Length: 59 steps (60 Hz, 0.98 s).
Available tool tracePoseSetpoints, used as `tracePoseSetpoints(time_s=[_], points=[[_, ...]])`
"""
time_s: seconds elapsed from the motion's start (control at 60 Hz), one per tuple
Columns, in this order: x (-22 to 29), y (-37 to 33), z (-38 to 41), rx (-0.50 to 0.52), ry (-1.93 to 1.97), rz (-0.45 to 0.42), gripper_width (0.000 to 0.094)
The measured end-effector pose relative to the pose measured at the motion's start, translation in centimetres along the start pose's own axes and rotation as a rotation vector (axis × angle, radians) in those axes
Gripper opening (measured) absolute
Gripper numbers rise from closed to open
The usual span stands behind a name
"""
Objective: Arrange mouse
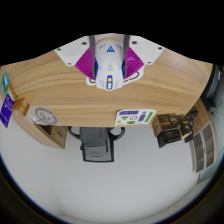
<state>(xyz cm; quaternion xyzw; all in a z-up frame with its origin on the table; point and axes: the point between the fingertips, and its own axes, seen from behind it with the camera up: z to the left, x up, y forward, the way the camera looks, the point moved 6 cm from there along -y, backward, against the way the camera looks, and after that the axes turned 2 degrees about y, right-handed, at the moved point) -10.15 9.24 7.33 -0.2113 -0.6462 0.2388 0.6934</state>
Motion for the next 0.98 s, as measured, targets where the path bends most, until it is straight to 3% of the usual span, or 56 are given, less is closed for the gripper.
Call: tracePoseSetpoints(time_s=[0.15, 0.183, 0.333, 0.45, 0.483, 0.65, 0.983], points=[[-3.4, 2.2, 1.4, -0.040, -0.004, 0.104, 0.0417], [-2.9, 2.3, 1.4, -0.044, -0.001, 0.062, 0.0432], [-3.2, 2.4, 1.4, -0.024, -0.011, 0.110, 0.0556], [-3.1, 0.6, 1.9, 0.019, 0.016, 0.131, 0.0819], [-2.9, -0.3, 2.0, 0.019, 0.023, 0.126, 0.0851], [-3.2, -7.4, 1.8, -0.021, 0.013, 0.072, 0.0849], [-6.3, -23.4, -2.4, 0.037, 0.099, -0.050, 0.0831]])
